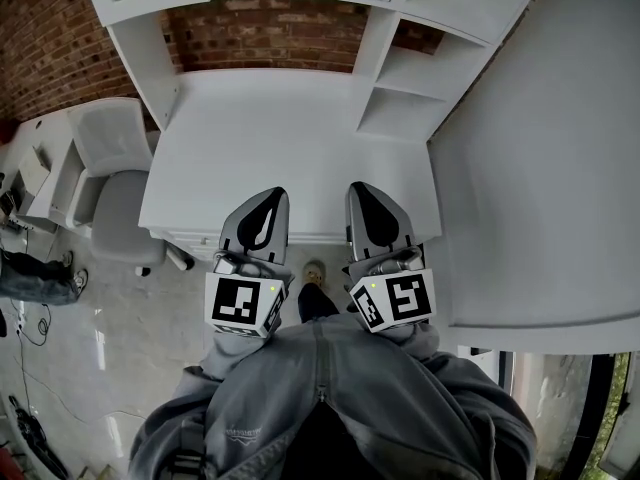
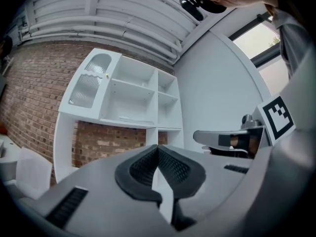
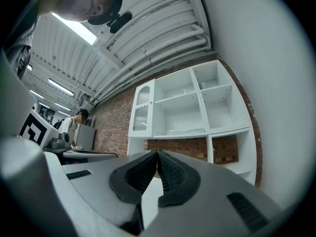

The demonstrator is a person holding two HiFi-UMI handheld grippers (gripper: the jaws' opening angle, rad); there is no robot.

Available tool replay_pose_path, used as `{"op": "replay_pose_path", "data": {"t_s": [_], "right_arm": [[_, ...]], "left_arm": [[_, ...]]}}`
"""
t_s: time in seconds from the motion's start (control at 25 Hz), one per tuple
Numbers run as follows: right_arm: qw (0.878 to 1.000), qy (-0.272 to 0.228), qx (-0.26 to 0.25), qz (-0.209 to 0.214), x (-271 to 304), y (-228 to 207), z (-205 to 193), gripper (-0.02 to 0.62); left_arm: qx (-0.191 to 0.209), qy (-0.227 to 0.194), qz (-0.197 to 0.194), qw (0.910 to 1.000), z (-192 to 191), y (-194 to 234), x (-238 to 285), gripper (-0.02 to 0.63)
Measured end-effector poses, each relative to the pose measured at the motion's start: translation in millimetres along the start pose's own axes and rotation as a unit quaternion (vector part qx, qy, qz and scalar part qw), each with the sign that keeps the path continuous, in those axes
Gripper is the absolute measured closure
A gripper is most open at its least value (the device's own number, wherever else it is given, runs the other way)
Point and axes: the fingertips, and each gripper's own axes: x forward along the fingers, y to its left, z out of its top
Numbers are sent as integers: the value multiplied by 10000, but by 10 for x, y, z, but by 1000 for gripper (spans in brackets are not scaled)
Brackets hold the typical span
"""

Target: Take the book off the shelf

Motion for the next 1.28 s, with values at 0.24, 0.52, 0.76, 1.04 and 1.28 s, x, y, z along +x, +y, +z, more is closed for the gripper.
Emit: {"op": "replay_pose_path", "data": {"t_s": [0.24, 0.52, 0.76, 1.04, 1.28], "right_arm": [[9999, -10, 34, 128, 580, -368, -63, 568], [9993, -24, 76, 370, 1280, -798, -154, 568], [9990, -33, 166, 410, 1701, -1136, -226, 568], [9982, -26, 427, 431, 1991, -1437, -399, 568], [9979, -45, 512, 382, 2069, -1587, -453, 568]], "left_arm": [[14, -16, 107, 9999, 8, 233, 591, 600], [43, -34, 343, 9994, 34, 548, 1300, 600], [72, -17, 387, 9992, 23, 698, 1778, 600], [110, -42, 563, 9983, 19, 793, 2158, 600], [149, 14, 514, 9986, -14, 774, 2329, 600]]}}
